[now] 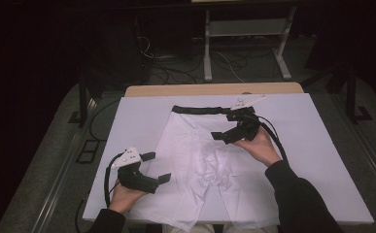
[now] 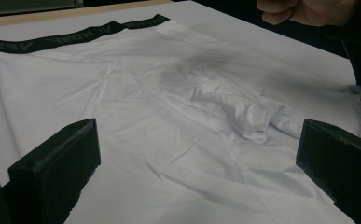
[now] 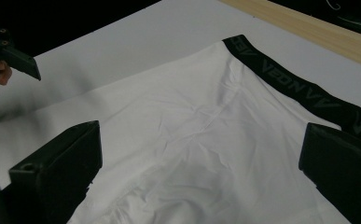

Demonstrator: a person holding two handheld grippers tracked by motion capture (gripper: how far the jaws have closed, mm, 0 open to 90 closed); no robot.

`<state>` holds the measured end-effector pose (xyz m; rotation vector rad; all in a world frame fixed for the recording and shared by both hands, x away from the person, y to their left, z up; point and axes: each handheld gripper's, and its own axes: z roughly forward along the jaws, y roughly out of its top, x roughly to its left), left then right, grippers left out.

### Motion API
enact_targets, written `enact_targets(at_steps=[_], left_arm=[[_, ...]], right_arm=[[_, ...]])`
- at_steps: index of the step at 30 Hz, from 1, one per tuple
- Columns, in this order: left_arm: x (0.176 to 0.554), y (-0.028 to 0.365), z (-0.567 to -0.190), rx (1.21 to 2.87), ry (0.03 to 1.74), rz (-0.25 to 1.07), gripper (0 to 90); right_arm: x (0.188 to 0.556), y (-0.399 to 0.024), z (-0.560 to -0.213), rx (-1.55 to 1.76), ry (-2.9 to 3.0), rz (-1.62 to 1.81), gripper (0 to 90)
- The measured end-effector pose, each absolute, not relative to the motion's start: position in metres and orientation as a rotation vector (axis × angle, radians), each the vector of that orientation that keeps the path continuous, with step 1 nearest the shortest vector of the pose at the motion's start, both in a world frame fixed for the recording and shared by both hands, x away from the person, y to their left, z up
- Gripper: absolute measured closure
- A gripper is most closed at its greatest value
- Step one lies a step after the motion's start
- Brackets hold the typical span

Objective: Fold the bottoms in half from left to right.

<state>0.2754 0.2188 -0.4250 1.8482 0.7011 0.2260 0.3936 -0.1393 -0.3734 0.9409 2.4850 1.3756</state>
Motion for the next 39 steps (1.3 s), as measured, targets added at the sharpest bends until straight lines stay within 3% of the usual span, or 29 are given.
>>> enact_targets(at_steps=[39], left_arm=[[0.275, 0.220, -0.425, 1.836, 0.695, 0.217, 0.0]], right_arm=[[0.444, -0.086, -0.369, 0.947, 2.475, 1.361, 0.0]])
